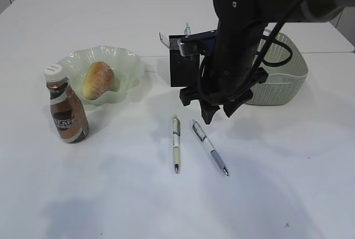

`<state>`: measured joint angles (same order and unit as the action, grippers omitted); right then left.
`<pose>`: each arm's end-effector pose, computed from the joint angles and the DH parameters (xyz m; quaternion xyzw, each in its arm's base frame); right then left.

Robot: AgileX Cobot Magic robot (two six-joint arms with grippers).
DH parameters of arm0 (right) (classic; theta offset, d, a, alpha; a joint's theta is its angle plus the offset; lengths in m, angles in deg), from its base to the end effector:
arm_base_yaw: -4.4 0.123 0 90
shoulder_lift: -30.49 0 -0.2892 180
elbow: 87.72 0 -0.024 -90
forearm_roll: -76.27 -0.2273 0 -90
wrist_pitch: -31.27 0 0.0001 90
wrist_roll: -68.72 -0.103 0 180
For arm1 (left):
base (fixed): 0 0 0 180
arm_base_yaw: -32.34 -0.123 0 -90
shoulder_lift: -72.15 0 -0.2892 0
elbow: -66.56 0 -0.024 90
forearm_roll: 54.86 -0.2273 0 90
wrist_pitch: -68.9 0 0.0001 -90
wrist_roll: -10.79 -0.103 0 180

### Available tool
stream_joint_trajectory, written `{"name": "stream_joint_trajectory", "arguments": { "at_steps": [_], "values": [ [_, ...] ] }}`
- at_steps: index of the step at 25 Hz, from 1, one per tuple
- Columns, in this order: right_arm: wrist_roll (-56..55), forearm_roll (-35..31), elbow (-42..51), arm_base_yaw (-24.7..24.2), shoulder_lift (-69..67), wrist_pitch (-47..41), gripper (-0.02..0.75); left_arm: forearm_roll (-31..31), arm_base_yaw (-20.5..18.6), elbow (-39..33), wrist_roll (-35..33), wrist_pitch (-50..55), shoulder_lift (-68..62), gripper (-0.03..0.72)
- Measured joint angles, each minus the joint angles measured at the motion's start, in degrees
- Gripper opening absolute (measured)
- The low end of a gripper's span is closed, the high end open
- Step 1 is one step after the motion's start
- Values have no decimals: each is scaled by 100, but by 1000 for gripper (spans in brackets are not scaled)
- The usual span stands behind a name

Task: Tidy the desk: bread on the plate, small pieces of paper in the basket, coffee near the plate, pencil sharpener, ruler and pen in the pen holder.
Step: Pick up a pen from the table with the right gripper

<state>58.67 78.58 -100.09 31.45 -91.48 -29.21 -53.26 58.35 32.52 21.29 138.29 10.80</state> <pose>0.3516 0.1755 0.2133 -0.1555 0.9839 0.0101 0.0878 0.1038 -0.0537 0.2800 0.1306 0.9825 -0.0544 0.1215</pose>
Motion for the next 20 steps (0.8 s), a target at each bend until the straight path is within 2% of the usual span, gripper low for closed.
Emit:
{"name": "stream_joint_trajectory", "arguments": {
  "at_steps": [8, 20],
  "values": [
    [181, -231, -528, 0, -632, 48, 395, 0, 0, 0, 0, 0, 0, 402],
    [289, -231, -655, 0, -1151, 48, 395, 0, 0, 0, 0, 0, 0, 402]
  ]
}}
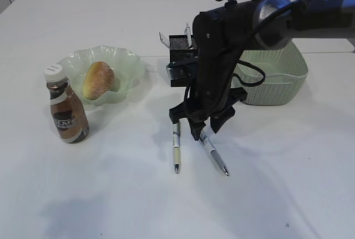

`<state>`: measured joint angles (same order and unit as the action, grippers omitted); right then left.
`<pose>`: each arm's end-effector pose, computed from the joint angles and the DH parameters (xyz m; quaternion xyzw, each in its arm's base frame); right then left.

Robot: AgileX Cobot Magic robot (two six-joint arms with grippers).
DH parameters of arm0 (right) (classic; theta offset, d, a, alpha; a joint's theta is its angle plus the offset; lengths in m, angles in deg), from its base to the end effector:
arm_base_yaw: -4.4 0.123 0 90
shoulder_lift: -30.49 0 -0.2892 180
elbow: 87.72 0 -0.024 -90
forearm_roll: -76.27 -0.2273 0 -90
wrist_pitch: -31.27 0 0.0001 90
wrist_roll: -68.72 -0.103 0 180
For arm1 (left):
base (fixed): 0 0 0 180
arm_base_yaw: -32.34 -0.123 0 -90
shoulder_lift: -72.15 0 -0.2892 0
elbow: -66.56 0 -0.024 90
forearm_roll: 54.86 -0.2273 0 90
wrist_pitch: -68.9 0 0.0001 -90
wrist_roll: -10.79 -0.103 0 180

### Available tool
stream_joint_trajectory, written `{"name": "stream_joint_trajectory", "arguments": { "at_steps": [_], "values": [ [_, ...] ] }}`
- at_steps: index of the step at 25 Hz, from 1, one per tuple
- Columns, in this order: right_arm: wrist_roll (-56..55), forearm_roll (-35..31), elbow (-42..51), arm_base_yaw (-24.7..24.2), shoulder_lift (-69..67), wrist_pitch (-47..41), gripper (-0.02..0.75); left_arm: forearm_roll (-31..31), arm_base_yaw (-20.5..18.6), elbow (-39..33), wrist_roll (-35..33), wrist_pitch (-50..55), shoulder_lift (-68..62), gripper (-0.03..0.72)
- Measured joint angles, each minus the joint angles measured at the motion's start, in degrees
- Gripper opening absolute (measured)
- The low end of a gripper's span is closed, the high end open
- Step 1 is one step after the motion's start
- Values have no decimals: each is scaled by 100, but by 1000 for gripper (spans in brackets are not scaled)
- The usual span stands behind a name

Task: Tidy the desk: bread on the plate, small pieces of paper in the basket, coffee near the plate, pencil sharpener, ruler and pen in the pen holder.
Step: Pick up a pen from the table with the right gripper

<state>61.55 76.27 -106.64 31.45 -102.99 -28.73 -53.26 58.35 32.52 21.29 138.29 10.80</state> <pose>0.3788 0.1934 0.1577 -0.1724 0.9839 0.0140 0.0454 0.1038 -0.0537 0.2800 0.1306 0.9825 -0.0544 0.1215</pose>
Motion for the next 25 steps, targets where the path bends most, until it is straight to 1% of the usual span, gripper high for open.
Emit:
{"name": "stream_joint_trajectory", "arguments": {
  "at_steps": [16, 25],
  "values": [
    [27, 0, -40, 0, -195, 140, 394, 0, 0, 0, 0, 27, 0, 402],
    [39, 0, -408, 0, -385, 38, 394, 0, 0, 0, 0, 78, 0, 402]
  ]
}}
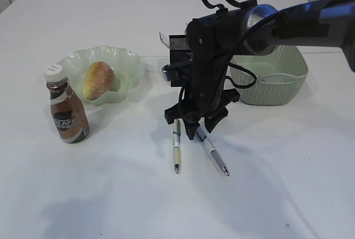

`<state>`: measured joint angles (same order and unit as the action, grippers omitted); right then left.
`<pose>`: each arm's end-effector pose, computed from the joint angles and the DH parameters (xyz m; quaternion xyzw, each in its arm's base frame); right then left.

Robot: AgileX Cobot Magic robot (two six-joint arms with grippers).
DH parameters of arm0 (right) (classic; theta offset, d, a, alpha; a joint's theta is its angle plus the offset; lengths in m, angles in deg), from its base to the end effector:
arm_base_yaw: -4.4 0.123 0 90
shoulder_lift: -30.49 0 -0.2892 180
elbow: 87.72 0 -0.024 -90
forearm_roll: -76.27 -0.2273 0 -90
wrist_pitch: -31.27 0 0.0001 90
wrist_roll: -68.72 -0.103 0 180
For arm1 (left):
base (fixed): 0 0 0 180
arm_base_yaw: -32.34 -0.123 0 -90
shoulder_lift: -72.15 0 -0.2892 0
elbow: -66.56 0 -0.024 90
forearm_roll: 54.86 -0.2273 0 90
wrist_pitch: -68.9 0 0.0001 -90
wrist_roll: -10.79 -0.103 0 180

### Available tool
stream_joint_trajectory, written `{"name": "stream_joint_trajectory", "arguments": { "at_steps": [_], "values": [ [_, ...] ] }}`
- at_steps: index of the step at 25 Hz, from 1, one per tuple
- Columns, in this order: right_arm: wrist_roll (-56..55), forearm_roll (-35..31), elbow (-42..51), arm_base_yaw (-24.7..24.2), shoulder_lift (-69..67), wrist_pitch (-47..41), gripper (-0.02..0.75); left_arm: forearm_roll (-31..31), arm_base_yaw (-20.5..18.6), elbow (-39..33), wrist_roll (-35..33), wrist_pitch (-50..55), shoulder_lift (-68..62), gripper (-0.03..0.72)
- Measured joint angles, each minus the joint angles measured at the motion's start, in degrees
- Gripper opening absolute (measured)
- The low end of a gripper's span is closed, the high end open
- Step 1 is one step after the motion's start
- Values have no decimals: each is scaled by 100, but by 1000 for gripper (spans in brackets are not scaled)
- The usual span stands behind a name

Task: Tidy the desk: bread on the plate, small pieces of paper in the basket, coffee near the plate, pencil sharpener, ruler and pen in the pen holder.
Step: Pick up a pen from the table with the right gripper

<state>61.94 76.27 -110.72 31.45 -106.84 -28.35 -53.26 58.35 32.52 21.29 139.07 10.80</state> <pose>0.3922 0.2003 0.1448 -0.1757 0.9830 0.0154 0.0505 0.1026 -0.0531 0.2796 0.1308 0.9833 -0.0523 0.1151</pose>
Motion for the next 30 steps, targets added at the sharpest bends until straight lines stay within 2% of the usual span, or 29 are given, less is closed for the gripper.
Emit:
{"name": "stream_joint_trajectory", "arguments": {
  "at_steps": [9, 15, 30],
  "values": [
    [11, 0, -82, 0, -30, -252, 392, 0, 0, 0, 0, 31, 0, 402],
    [78, 0, -82, 0, -110, -303, 353, 0, 0, 0, 0, 31, 0, 402],
    [129, -82, -82, -40, -141, -282, 349, 0, 0, 0, 0, 31, 0, 402]
  ]
}}
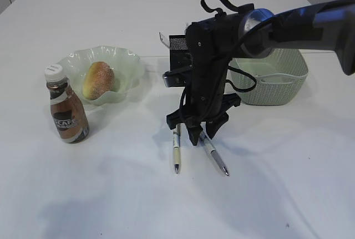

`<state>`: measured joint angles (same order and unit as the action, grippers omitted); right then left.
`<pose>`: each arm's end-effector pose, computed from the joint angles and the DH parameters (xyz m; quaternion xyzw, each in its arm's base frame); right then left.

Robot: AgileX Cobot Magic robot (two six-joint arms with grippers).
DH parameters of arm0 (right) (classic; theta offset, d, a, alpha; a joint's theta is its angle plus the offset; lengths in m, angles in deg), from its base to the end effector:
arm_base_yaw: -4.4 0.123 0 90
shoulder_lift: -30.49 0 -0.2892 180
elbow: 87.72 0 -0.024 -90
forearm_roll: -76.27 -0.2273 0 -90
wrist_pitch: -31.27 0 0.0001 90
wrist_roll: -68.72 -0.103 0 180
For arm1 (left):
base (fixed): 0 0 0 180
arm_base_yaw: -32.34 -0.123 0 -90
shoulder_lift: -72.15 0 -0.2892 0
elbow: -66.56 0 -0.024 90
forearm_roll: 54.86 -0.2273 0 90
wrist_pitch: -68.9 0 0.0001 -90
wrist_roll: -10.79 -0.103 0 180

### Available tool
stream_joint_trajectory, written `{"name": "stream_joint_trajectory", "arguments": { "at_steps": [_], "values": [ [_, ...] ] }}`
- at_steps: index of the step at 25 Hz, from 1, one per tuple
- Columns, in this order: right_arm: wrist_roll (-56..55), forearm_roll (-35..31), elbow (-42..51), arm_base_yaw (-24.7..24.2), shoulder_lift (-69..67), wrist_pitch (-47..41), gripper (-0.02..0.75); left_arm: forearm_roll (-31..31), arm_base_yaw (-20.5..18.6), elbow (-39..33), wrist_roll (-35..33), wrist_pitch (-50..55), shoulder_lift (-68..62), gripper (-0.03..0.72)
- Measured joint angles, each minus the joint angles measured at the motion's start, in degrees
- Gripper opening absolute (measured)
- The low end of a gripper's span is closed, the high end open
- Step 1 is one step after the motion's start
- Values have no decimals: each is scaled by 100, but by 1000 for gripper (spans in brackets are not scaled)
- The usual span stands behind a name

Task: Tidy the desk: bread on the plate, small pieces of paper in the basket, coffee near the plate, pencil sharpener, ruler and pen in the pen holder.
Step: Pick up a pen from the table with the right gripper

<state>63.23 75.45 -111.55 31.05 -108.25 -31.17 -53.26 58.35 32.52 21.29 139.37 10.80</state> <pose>0.3912 0.1978 0.1369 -0.1804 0.9833 0.0126 0.0204 0.1021 -0.0528 0.2795 0.1309 0.9836 -0.0515 0.1126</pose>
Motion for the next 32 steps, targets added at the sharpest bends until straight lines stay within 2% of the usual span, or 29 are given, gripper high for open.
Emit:
{"name": "stream_joint_trajectory", "arguments": {
  "at_steps": [7, 24, 28, 29, 32],
  "values": [
    [8, -22, 0, -3, -74, 22, 338, 0, 0, 0, 0, 4, 0, 402],
    [131, -192, -49, -132, -174, 67, 221, -10, 0, 0, 0, 4, 0, 402],
    [141, -192, -75, -132, -177, 67, 155, -20, 0, 0, 0, 4, 0, 402],
    [141, -192, -108, -134, -187, 67, 112, -20, 0, 0, 0, 4, 0, 402],
    [141, -192, -248, -134, -224, 34, 103, -20, 0, 0, 0, 4, 0, 402]
  ]
}}
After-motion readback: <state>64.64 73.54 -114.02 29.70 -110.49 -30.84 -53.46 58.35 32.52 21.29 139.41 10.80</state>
